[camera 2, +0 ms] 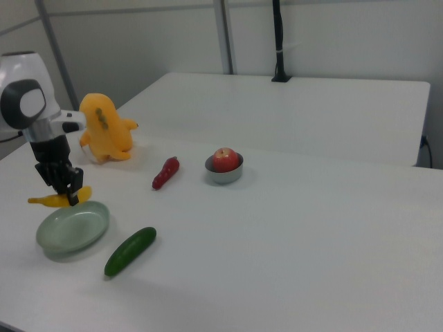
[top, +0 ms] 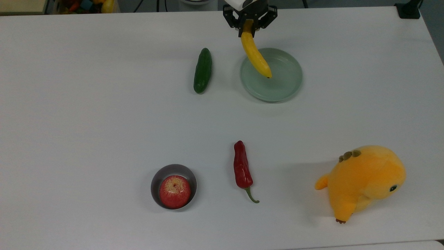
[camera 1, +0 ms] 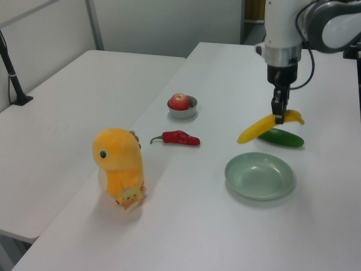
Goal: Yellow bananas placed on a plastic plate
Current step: 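Carry the banana over the pale green plate and lower it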
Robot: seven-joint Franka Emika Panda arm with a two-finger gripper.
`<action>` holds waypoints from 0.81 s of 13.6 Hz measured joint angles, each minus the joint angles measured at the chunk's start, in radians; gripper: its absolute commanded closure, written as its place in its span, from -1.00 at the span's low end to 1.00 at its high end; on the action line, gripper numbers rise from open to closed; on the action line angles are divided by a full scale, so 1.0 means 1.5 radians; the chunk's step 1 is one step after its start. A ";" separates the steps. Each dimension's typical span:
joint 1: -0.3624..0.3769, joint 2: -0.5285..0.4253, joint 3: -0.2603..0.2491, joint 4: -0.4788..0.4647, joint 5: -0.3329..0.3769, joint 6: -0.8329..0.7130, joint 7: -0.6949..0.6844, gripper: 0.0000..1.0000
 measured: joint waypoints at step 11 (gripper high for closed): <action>-0.037 0.033 0.118 -0.132 -0.021 0.250 0.290 0.57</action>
